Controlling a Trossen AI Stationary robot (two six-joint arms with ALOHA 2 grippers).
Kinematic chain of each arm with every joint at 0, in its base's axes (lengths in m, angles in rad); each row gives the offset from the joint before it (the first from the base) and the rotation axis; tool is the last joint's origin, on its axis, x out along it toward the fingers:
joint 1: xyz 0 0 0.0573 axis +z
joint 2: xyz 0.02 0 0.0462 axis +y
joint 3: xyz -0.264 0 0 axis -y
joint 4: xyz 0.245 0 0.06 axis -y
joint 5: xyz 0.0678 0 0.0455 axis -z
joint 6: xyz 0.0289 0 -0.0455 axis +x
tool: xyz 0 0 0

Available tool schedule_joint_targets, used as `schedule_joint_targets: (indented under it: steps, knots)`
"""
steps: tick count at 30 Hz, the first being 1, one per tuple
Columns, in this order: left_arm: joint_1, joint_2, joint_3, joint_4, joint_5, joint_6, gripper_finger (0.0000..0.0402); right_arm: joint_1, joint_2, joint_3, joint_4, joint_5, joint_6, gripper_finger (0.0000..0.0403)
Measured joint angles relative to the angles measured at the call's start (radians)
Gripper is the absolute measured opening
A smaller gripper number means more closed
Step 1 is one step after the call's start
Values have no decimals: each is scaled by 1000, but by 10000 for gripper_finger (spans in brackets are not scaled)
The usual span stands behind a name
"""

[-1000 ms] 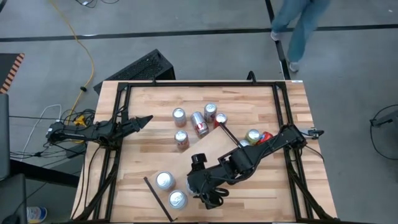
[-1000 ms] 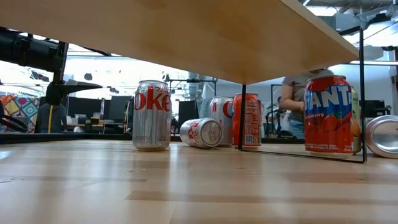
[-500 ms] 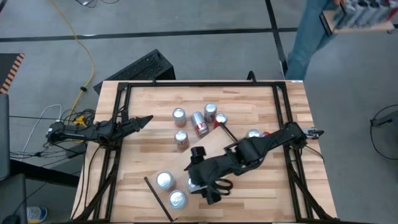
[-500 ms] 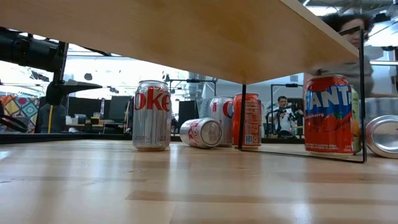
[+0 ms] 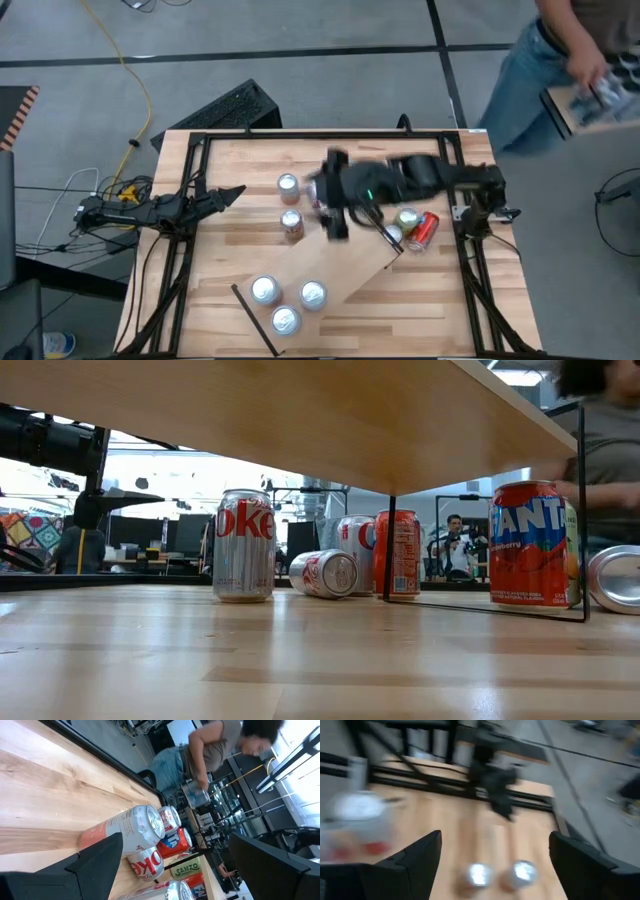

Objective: Place canned beverage on shelf
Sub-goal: Put the orange white soda can on the shelf aligned with the other orange white soda can

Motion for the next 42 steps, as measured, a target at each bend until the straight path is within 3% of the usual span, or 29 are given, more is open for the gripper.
schedule_joint_targets:
  steps: [3,6,12,21,27,34,42]
  knots:
    - [0,0,0,0,0,5,351,-101,11,-1,-14,-10,-44,345]
    - [0,0,0,0,0,10,351,-194,49,-1,7,-89,-48,345]
    - [0,0,0,0,-6,45,351,-308,178,-2,63,-186,-81,345]
    - [0,0,0,-5,-109,64,351,-371,361,-2,177,-229,-110,345]
    - [0,0,0,-7,-134,71,351,-399,443,-2,154,-247,-165,345]
    - [0,0,0,-7,-137,50,351,-410,466,-2,117,-346,-177,345]
    - [0,0,0,-13,-207,52,351,-420,465,-2,100,-386,-172,345]
